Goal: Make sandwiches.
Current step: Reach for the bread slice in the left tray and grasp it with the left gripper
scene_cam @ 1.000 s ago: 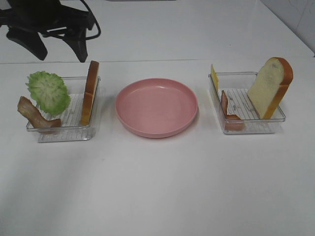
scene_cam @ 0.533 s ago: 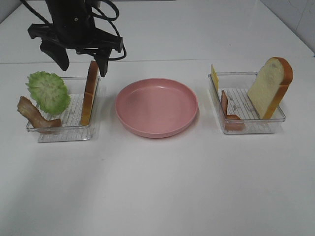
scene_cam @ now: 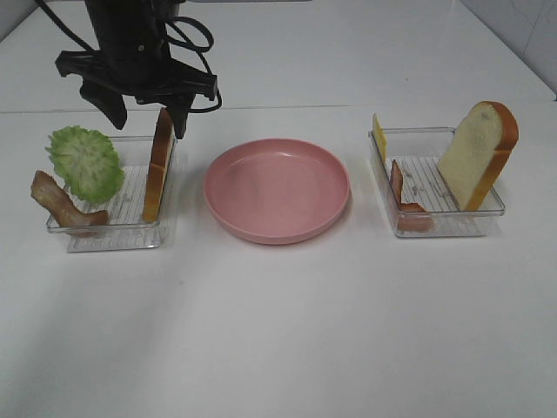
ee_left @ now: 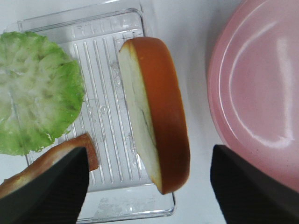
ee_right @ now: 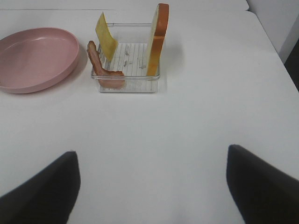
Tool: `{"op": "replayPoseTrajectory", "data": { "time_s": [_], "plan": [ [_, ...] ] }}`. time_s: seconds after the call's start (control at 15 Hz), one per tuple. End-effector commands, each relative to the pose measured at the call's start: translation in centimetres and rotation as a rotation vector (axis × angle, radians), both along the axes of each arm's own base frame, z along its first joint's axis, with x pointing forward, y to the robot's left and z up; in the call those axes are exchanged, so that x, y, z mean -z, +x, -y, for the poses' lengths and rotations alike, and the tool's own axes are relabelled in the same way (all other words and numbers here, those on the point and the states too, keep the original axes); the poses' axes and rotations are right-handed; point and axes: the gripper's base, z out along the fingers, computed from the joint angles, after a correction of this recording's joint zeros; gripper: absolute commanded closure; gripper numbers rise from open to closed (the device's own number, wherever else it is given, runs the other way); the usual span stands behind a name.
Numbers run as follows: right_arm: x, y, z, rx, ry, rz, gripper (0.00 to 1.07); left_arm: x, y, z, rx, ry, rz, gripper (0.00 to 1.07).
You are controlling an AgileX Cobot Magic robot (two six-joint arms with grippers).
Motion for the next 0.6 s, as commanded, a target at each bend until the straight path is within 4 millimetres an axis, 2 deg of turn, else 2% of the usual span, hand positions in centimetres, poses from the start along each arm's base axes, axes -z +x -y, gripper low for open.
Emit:
{"op": "replayPoseTrajectory", "data": {
  "time_s": [0.07, 0.47, 0.6],
  "plan": [
    [0.0, -0.2, 0.0, 0.001, -0.015, 0.017, 0.27, 0.8, 0.6, -0.8, -0.04, -0.027, -0.023, 0.38],
    [0.0, -0.2, 0.0, 0.001, -0.015, 0.017, 0.27, 2.4, 1.0, -1.0, -0.04, -0.021, -0.055, 0.45],
    [0.0, -0.2, 0.0, 0.001, -0.015, 0.017, 0.27, 2.4, 1.2, -1.2, -0.033, 0.002, -0.034, 0.59]
  ]
}}
